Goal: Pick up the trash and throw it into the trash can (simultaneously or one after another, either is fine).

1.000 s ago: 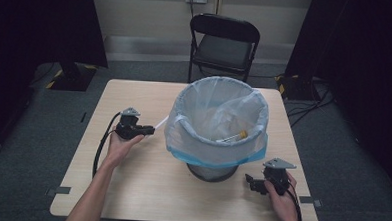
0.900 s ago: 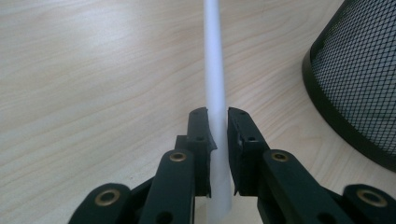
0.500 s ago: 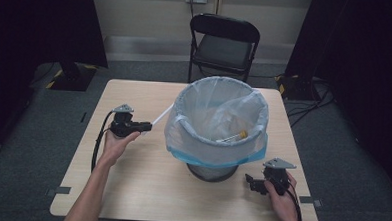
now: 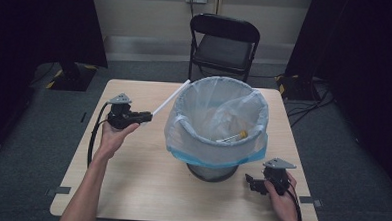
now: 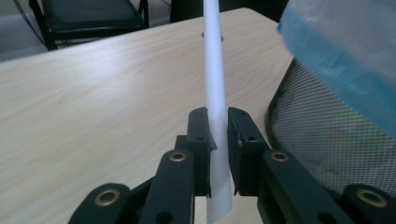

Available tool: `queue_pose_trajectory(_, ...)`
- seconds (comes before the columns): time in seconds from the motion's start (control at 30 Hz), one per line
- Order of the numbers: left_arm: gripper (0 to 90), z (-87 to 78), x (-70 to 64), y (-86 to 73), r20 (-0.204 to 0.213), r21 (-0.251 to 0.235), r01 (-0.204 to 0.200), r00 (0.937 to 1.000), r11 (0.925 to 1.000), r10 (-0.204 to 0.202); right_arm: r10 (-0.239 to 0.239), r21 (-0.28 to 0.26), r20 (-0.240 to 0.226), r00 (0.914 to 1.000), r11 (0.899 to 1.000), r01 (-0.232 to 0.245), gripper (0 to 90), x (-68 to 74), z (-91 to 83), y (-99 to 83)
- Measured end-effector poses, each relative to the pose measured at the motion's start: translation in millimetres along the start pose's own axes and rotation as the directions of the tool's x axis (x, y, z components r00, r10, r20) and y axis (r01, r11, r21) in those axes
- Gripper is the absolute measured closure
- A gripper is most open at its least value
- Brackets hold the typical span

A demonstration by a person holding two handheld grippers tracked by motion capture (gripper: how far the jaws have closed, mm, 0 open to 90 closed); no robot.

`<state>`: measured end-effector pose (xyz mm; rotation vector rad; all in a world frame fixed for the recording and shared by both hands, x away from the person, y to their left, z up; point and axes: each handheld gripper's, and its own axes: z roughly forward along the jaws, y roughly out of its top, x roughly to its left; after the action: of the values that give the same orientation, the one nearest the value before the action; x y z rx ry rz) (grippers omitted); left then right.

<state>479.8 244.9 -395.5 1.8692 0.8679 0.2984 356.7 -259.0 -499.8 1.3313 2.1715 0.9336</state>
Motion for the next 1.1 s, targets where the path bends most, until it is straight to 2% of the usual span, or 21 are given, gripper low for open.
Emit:
queue_pose_trajectory(0.07,80.1,-2.8,-2.1,6.7,0.013,-0.027,0.002,0.9999,0.9996,-0.002,0.000,0.000,0.000,1.0000,1.000,0.000,10.9,0.0,0.0,0.0)
queue_pose_trajectory(0.13,80.1,-4.9,-4.8,13.1,-0.004,-0.027,-0.019,0.9998,0.9995,0.019,0.000,0.000,0.000,1.0000,1.000,0.000,10.9,0.0,0.0,0.0)
queue_pose_trajectory(0.17,80.1,-6.1,-4.9,17.2,0.003,-0.036,-0.019,0.9998,0.9992,0.019,0.000,0.000,0.000,1.0000,1.000,0.000,10.9,0.0,0.0,0.0)
queue_pose_trajectory(0.3,80.1,-9.0,-4.8,23.3,0.006,-0.058,-0.011,0.9999,0.9983,0.011,0.000,0.000,0.000,1.0000,1.000,0.000,10.9,0.0,0.0,0.0)
queue_pose_trajectory(0.4,80.1,-13.7,-7.2,29.3,0.006,-0.077,-0.025,0.9997,0.9967,0.025,0.000,0.000,0.000,1.0000,1.000,0.000,10.9,0.0,0.0,0.0)
queue_pose_trajectory(0.43,80.1,-18.1,-10.2,33.7,0.009,-0.104,-0.032,0.9994,0.9941,0.033,0.000,0.000,0.000,1.0000,1.000,0.000,10.9,0.0,0.0,0.0)
queue_pose_trajectory(0.63,80.0,-29.3,-15.4,43.9,0.008,-0.140,-0.047,0.9988,0.9890,0.049,0.000,0.000,0.000,1.0000,1.000,0.000,10.9,0.0,0.0,0.0)
queue_pose_trajectory(0.73,80.0,-36.7,-17.4,49.0,0.025,-0.175,-0.039,0.9987,0.9838,0.044,0.000,0.000,0.000,1.0000,1.000,0.000,10.9,0.0,0.0,0.0)
queue_pose_trajectory(0.87,80.1,-41.6,-19.0,55.0,0.020,-0.183,-0.038,0.9989,0.9823,0.043,0.000,0.000,0.000,1.0000,1.000,0.000,10.9,0.0,0.0,0.0)
queue_pose_trajectory(0.97,80.0,-45.4,-21.7,60.5,0.032,-0.204,-0.046,0.9981,0.9779,0.053,0.000,0.000,0.000,1.0000,1.000,0.000,10.9,0.0,0.0,0.0)
queue_pose_trajectory(1.1,80.1,-48.9,-27.6,71.0,0.028,-0.222,-0.061,0.9972,0.9732,0.069,0.001,0.000,0.000,1.0000,1.000,-0.001,10.9,0.0,0.0,0.0)
